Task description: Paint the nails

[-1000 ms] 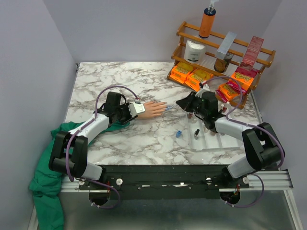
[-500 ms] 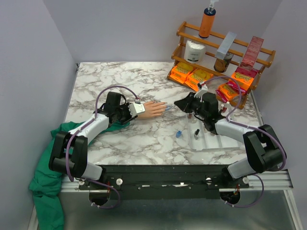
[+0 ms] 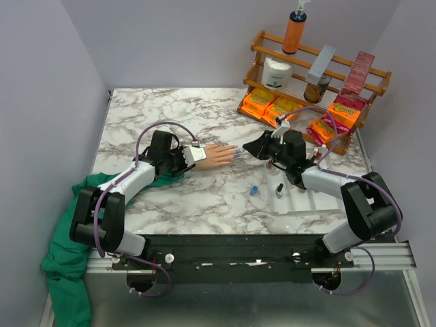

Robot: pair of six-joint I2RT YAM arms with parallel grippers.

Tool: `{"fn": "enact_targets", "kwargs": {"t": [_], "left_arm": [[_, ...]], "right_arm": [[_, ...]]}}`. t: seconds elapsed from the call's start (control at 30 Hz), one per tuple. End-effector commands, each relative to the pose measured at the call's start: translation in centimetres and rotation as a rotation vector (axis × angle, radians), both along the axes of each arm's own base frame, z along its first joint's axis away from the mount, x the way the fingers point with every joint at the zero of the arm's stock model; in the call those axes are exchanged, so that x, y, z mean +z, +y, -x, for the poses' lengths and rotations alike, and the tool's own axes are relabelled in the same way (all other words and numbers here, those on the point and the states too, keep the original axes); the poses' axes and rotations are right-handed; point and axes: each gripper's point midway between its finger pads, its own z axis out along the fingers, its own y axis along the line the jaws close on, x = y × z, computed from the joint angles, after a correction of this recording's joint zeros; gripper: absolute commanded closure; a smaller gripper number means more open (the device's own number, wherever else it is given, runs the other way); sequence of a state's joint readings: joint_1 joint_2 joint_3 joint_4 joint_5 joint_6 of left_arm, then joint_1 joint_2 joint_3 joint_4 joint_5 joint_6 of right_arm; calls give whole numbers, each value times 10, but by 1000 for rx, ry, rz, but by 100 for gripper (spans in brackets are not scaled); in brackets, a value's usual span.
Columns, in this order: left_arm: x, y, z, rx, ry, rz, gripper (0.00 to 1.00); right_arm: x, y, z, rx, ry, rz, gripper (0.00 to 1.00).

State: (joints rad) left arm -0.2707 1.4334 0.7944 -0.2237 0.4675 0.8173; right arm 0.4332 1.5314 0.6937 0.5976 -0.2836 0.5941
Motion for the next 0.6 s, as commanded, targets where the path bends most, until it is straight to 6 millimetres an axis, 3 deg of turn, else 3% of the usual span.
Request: {"fn": "enact_targets", "kwargs": {"t": [0.0, 0.57], "left_arm": [[18, -14, -7, -18, -20, 71, 100], [19, -14, -7, -21, -21, 74, 100]], "right_arm": [[5, 4, -9, -7, -8, 9, 99], [-2, 2, -13, -23, 16, 31, 99]]}}
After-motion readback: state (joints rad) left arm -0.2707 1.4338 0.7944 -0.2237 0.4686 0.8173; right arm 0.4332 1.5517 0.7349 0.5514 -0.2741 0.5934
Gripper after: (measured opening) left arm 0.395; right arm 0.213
